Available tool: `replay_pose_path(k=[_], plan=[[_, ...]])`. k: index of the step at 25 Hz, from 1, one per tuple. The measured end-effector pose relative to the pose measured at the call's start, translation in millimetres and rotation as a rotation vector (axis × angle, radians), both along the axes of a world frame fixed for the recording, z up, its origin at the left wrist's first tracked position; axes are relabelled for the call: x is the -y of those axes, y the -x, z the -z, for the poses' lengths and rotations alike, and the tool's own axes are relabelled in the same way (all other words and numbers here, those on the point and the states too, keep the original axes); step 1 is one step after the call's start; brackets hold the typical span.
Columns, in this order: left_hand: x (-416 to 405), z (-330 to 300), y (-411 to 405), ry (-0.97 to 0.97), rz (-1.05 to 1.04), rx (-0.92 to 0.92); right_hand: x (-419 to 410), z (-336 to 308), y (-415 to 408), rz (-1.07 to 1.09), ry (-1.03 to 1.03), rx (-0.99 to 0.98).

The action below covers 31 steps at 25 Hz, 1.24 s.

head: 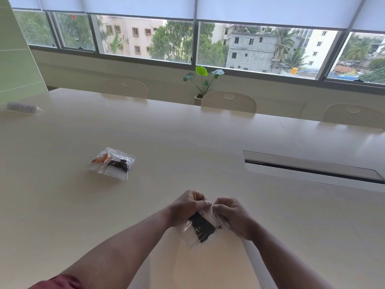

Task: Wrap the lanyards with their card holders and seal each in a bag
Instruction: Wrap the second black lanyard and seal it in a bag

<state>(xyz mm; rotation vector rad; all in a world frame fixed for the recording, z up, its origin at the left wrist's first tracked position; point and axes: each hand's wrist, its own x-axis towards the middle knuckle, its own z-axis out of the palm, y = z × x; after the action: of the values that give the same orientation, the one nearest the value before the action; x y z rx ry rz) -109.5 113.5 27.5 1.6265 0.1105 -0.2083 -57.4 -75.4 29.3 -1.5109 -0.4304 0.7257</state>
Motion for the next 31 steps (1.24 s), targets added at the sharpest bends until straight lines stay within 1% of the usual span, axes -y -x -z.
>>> replay_pose_path(k=[4,8,10,14,21,24,31], plan=[[4.1,0.2,1.5,0.019,-0.004,0.009,-0.4,-0.7,-1.1,-0.038,-0.006,-0.029],[4.1,-1.5,1.0,0.018,0.011,0.004,1.2,2.7,-3.8,-0.031,-0.047,-0.07],[1.0,-3.7,1.0,0.055,0.062,-0.012,1.0,3.4,-3.3,-0.012,-0.038,-0.061],[-3.9,-2.7,-1.8,0.034,0.089,-0.042,1.2,0.8,-1.6,0.01,0.003,-0.012],[-5.6,-7.5,-5.6,0.041,0.148,-0.1,1.6,-1.5,-0.5,0.046,-0.071,-0.037],[-2.5,-7.0,-5.6,0.06,0.122,-0.092,2.1,-0.8,-1.4,0.041,-0.062,-0.032],[3.1,-4.2,-2.8,0.067,0.028,-0.055,3.3,-5.0,-2.4,-0.049,-0.023,-0.035]])
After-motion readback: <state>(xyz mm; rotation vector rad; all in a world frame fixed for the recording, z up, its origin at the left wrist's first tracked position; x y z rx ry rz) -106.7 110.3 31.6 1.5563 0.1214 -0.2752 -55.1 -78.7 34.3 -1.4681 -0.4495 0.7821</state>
